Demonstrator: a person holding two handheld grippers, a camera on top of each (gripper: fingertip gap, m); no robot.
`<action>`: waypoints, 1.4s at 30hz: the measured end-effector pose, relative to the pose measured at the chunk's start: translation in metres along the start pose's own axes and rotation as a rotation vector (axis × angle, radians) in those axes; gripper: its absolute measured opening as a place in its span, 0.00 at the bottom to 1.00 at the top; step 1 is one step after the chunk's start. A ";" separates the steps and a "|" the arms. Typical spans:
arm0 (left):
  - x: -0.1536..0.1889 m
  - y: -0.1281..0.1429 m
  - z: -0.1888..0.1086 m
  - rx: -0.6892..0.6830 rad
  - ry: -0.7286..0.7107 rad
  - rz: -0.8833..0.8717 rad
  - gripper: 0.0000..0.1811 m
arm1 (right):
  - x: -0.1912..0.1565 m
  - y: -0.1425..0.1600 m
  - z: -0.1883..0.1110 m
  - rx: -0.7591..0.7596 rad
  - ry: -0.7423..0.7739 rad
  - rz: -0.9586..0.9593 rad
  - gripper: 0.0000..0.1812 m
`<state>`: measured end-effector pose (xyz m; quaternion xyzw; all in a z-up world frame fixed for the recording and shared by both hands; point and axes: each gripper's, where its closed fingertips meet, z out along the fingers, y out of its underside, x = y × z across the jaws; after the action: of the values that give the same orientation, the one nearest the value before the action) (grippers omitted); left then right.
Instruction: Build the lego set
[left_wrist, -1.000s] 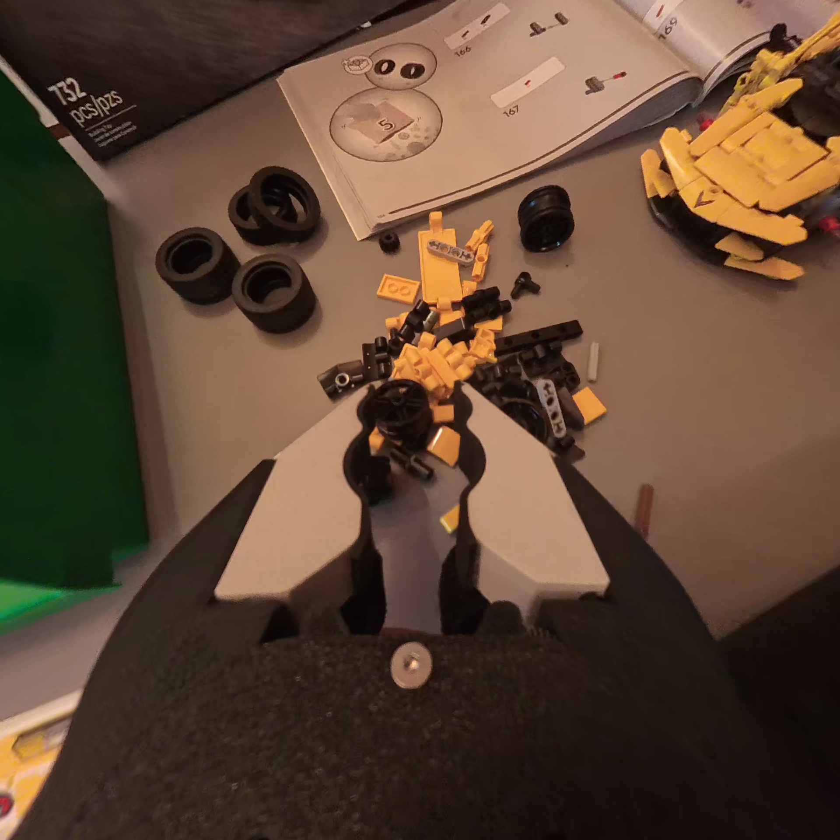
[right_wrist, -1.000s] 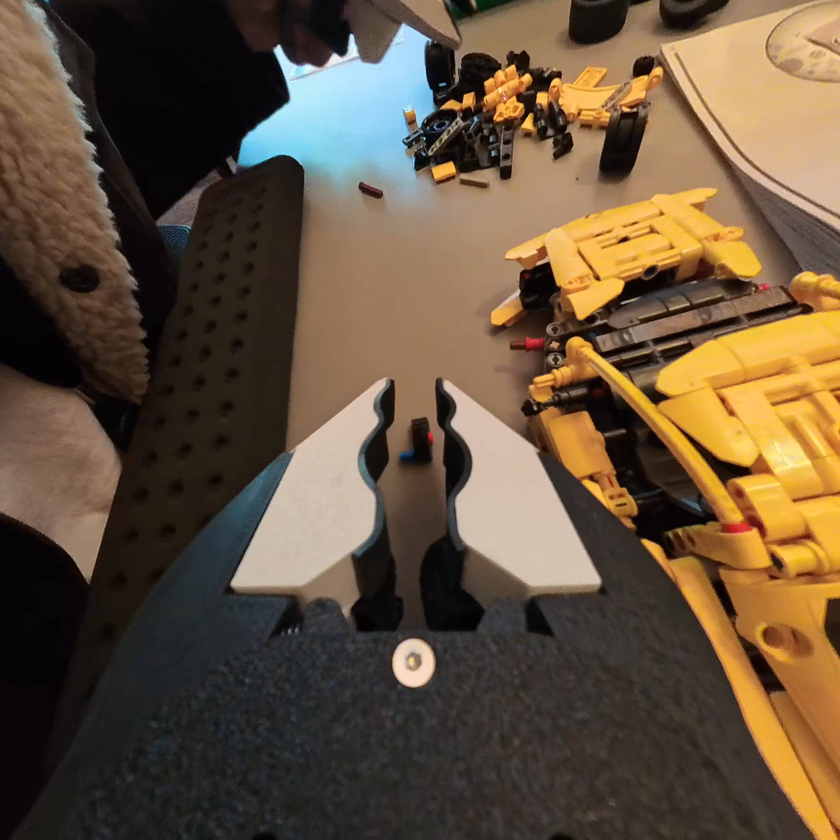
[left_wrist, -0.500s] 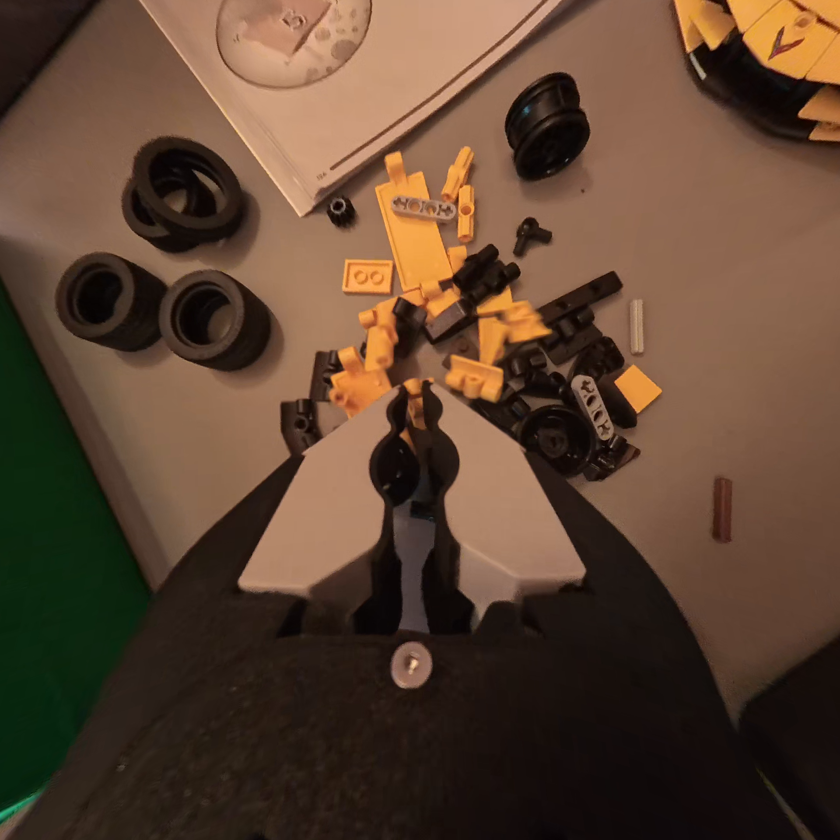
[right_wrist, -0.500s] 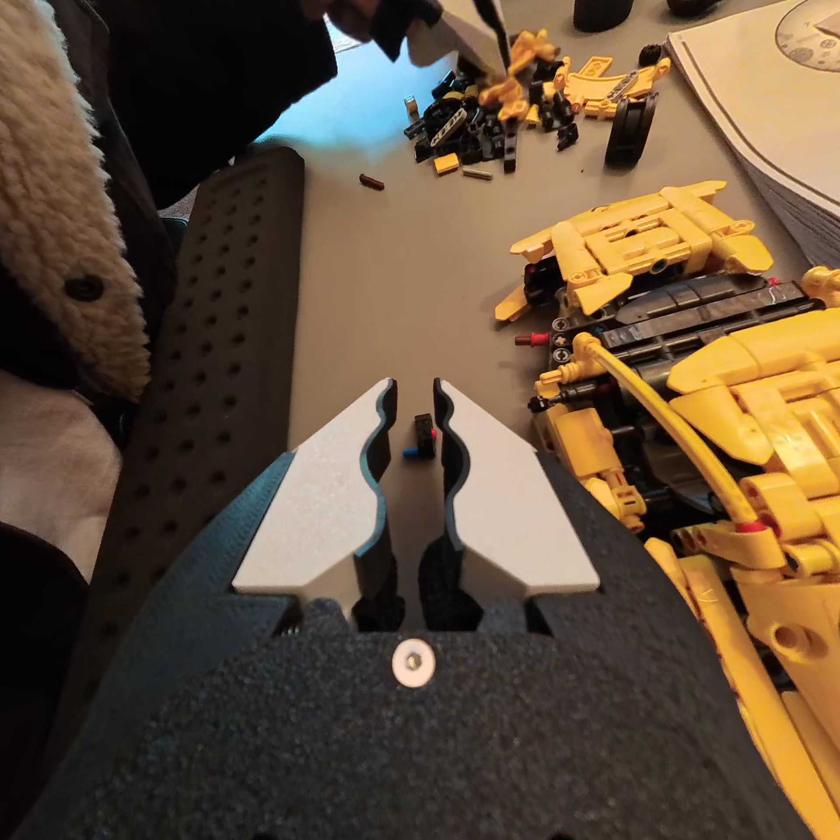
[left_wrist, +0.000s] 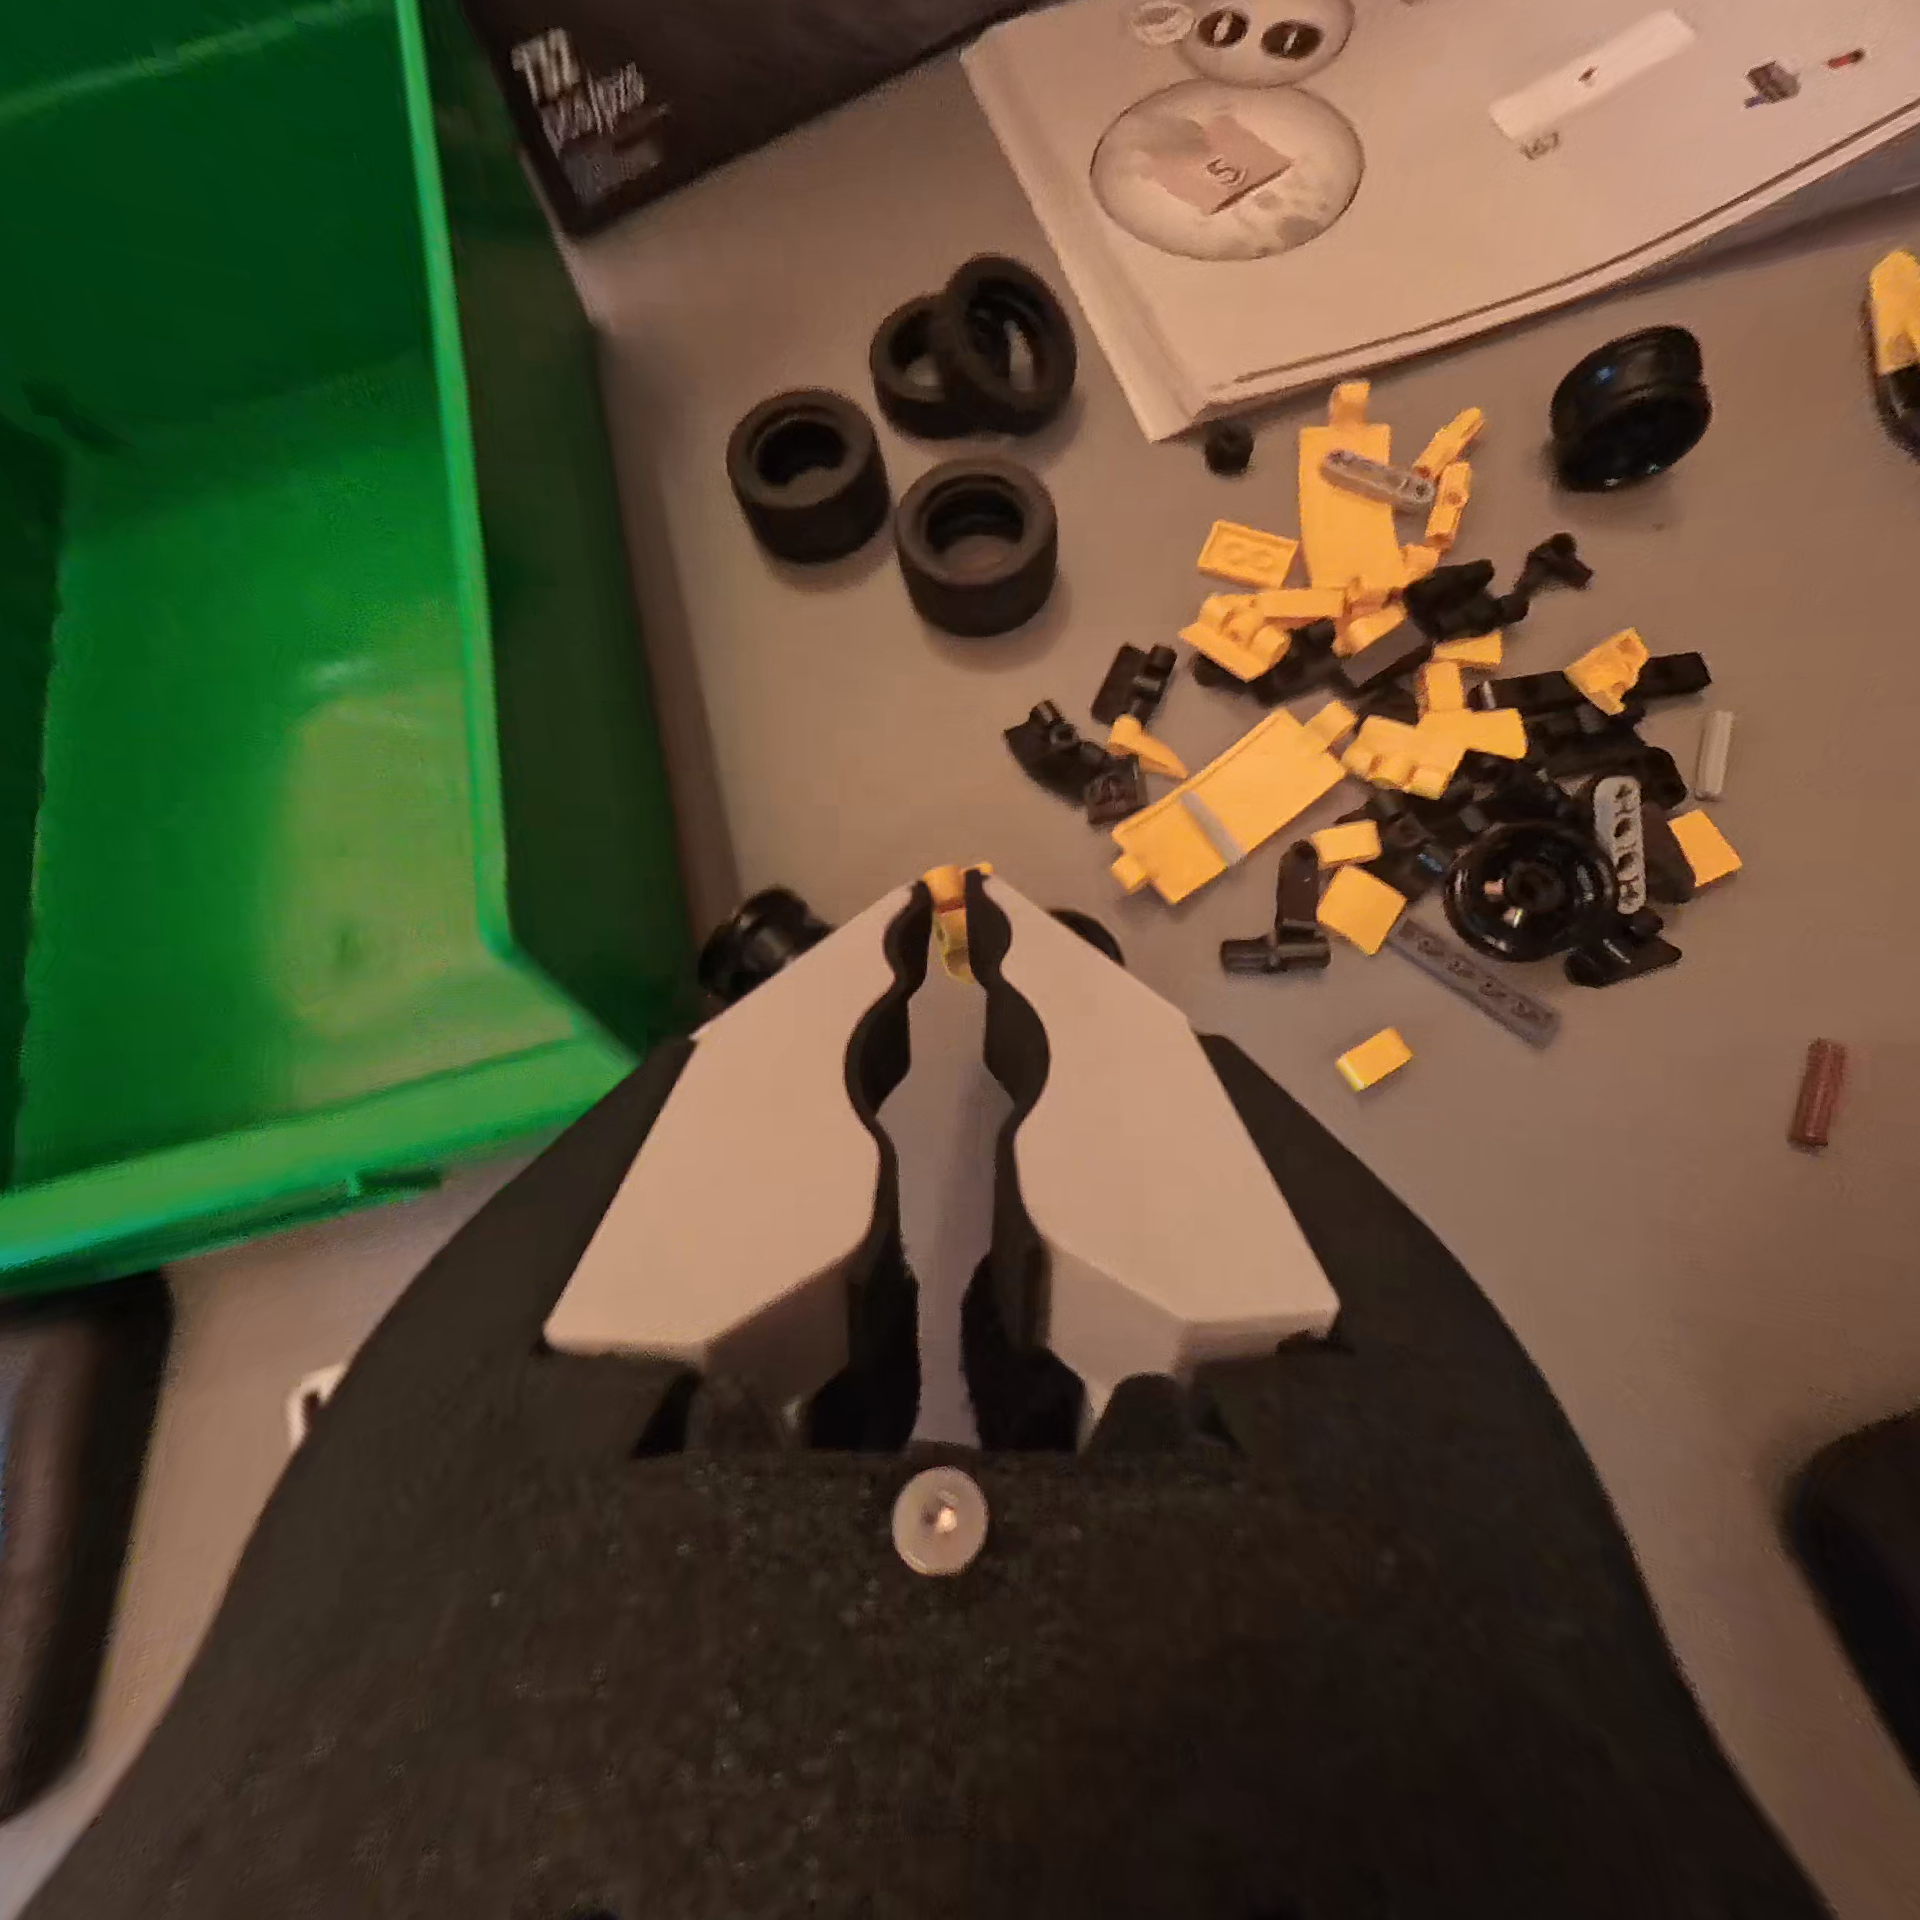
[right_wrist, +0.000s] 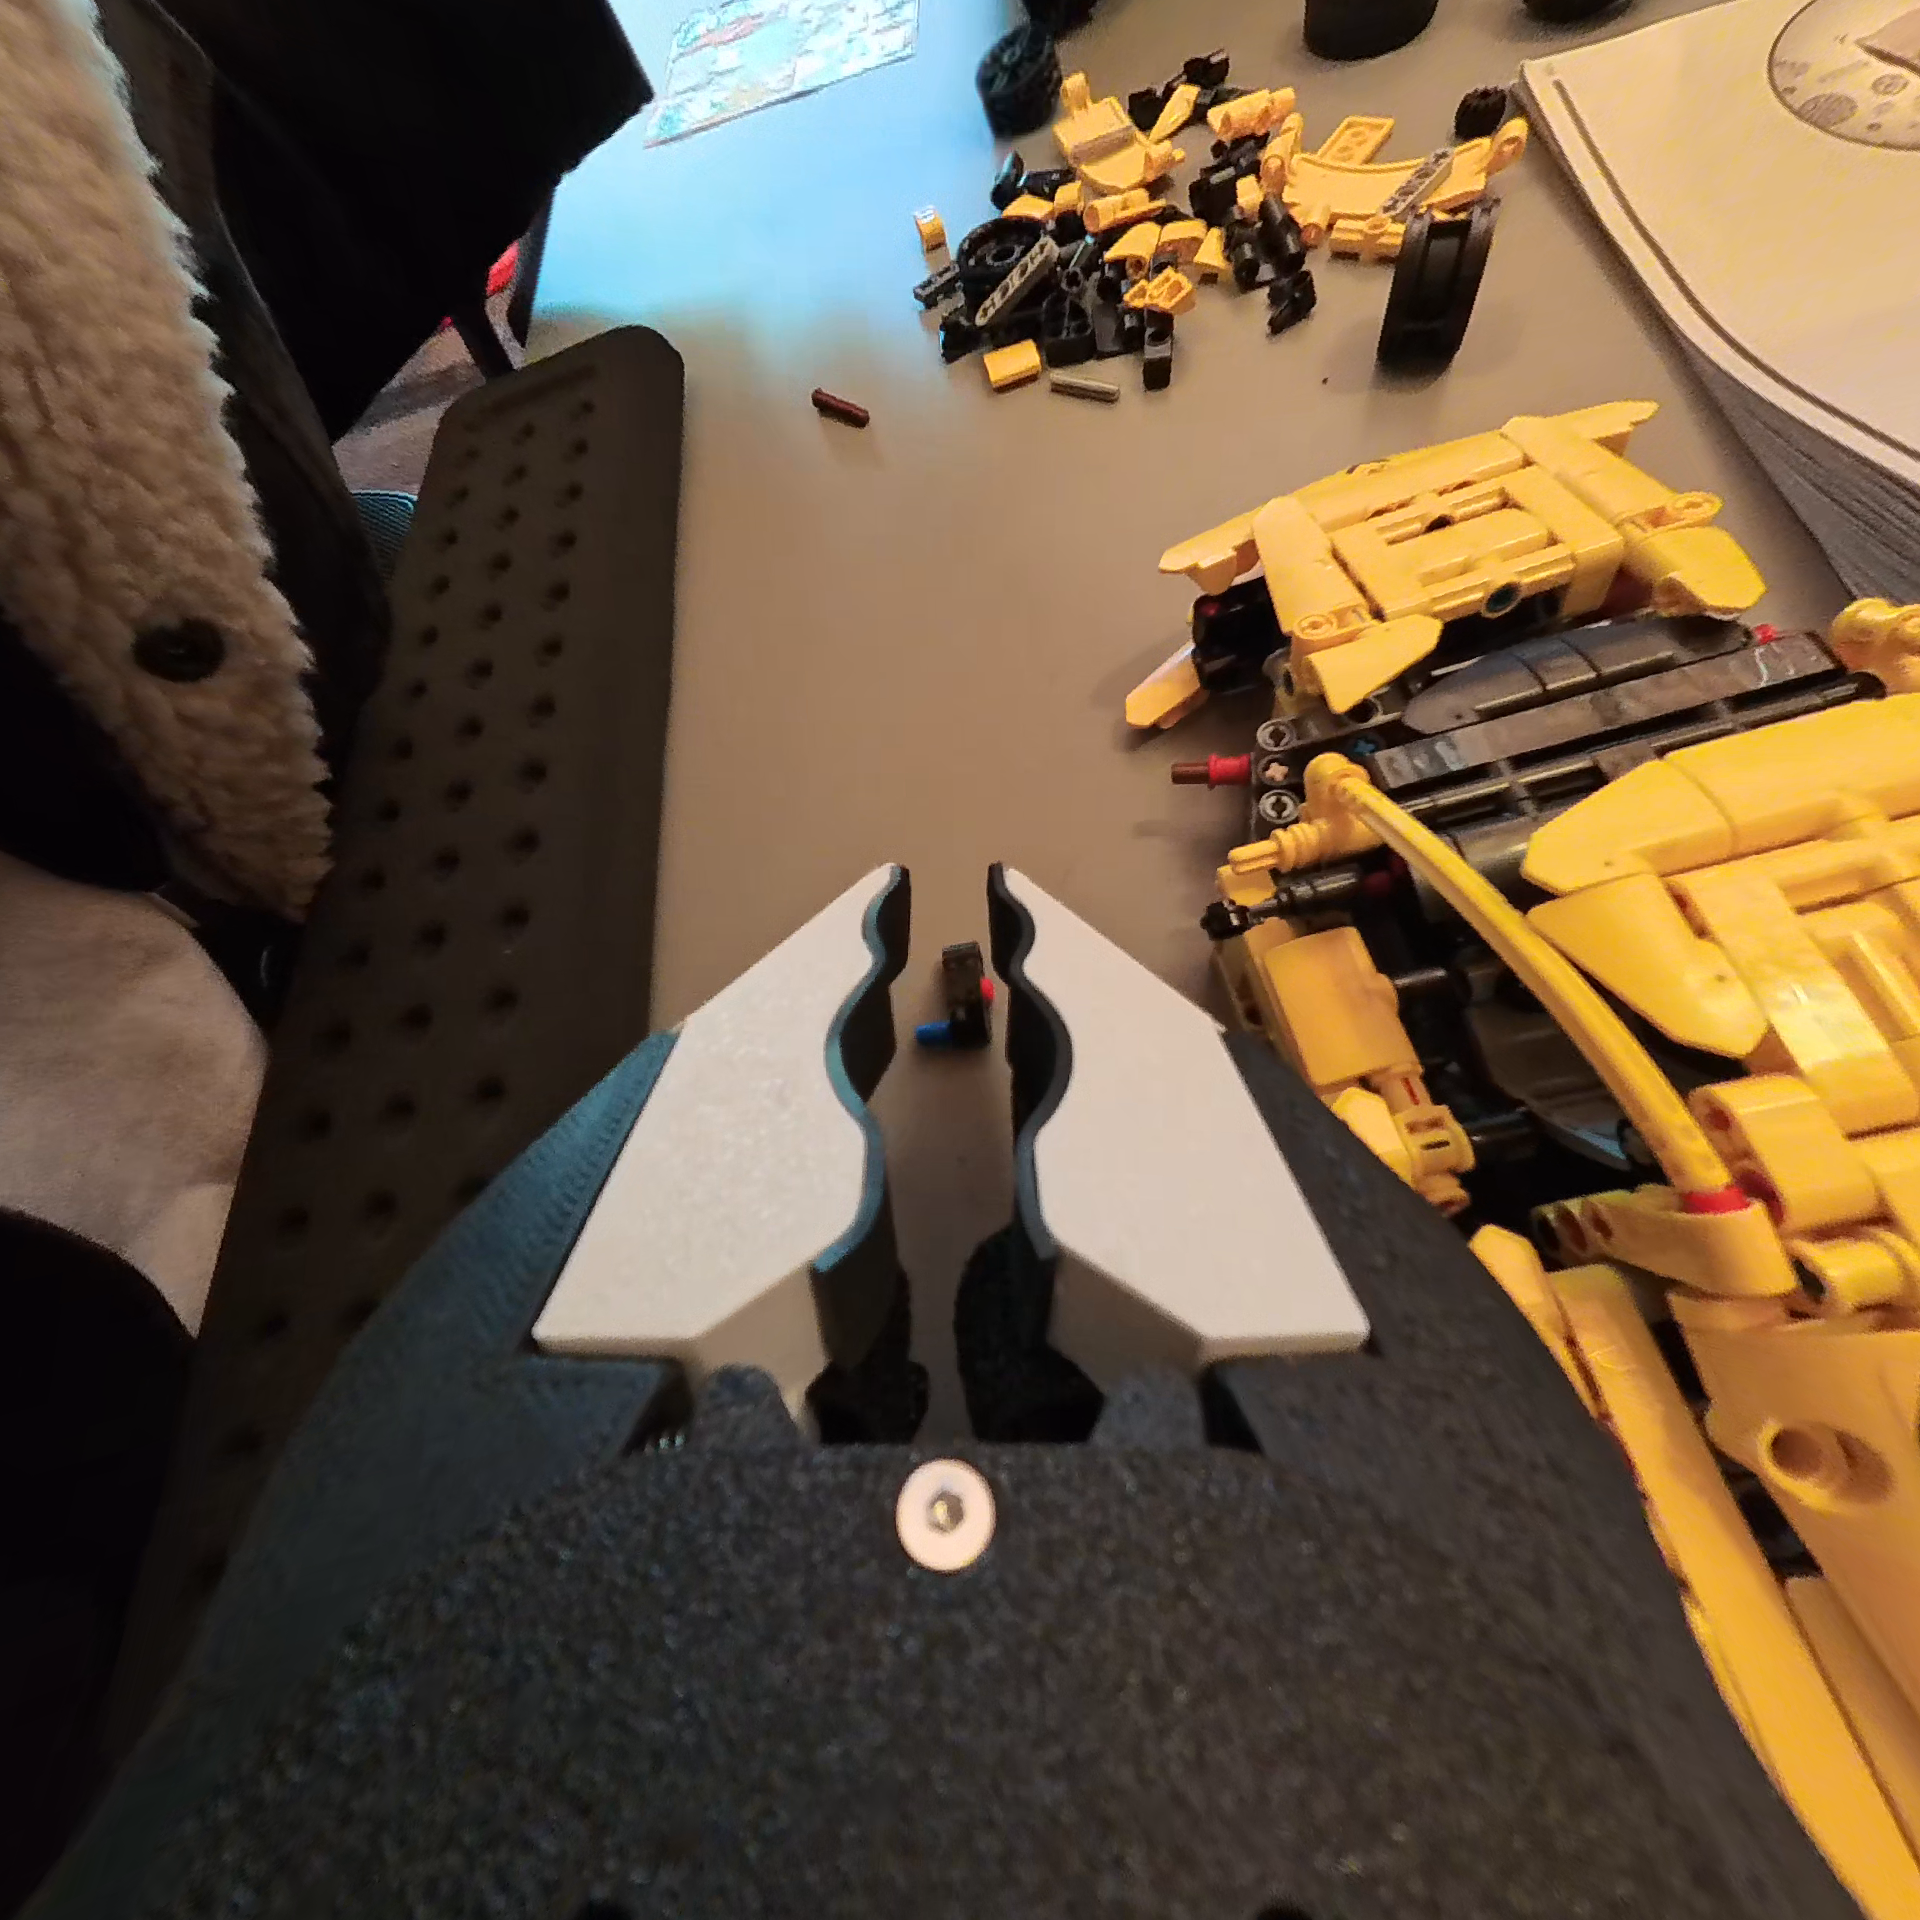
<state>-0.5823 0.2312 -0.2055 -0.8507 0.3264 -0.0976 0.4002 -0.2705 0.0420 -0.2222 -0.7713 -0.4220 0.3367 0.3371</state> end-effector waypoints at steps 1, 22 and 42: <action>-0.002 0.007 -0.001 -0.013 0.011 -0.026 0.03 | 0.000 0.001 0.000 -0.004 0.001 0.000 0.07; 0.006 0.027 -0.019 0.010 0.103 -0.237 0.12 | 0.000 0.006 0.004 -0.033 0.002 -0.003 0.07; 0.079 -0.028 0.085 -0.118 0.276 0.083 0.14 | 0.000 -0.001 -0.003 0.017 0.005 -0.002 0.07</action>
<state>-0.4724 0.2463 -0.2482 -0.8371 0.4183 -0.1779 0.3044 -0.2689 0.0417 -0.2194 -0.7688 -0.4192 0.3381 0.3448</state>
